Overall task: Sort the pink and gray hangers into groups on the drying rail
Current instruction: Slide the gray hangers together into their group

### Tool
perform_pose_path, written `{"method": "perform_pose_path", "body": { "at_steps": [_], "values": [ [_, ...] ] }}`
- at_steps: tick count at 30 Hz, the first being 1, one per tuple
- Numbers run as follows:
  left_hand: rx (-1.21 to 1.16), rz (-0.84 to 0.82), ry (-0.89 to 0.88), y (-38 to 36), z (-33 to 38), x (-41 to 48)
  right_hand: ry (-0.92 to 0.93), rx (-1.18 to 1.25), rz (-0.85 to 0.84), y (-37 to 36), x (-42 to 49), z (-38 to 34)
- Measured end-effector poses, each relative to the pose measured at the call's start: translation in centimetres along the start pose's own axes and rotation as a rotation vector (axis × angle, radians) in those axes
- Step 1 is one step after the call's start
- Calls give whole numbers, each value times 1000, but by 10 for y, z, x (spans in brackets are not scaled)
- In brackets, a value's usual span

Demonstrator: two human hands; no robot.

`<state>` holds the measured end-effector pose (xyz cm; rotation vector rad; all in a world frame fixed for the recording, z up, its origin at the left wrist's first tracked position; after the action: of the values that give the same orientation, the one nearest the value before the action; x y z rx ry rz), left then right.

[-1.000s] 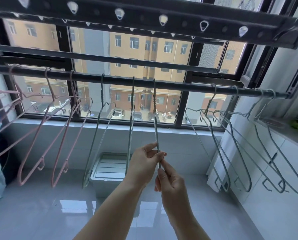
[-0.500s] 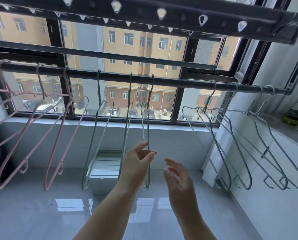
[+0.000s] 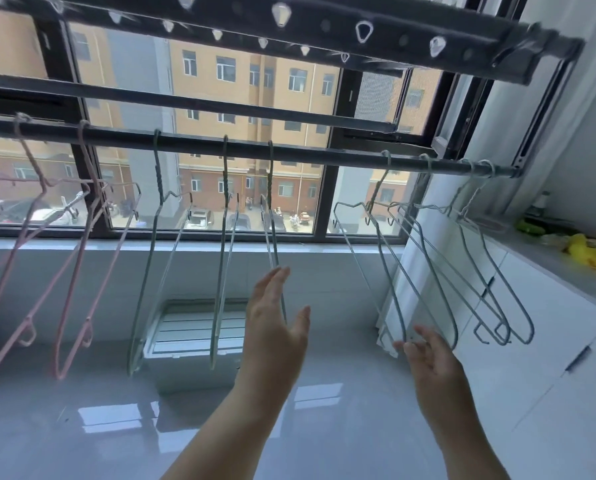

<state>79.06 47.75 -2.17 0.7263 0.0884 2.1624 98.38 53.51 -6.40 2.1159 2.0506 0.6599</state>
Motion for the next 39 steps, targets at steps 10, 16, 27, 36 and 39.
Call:
{"method": "perform_pose_path", "body": {
  "at_steps": [10, 16, 27, 36, 39],
  "values": [
    [-59, -72, -31, -6, 3, -3, -23, 370, -70, -13, 22, -26],
    [-85, -28, -20, 2, -5, -2, 45, 479, -162, -39, 30, -36],
    [-26, 30, -5, 17, -14, -2, 188, 298, -239, -74, 16, -42],
    [100, 46, 3, 20, -19, -4, 226, 188, -238, -85, 11, -45],
    [109, 62, 23, 20, -19, -4, 238, 153, -235, -88, 8, -46]
  ]
}}
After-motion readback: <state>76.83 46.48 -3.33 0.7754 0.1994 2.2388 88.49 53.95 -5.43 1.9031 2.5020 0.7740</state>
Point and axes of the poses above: each hand's wrist, its own x-axis towards the middle knuckle, its own y-axis out of the back of the hand, z = x × y, the point moved 1 cm from there along x, towards the middle knuckle, and after that the axes turned 1 degree about -x, right-handed, at the moved point
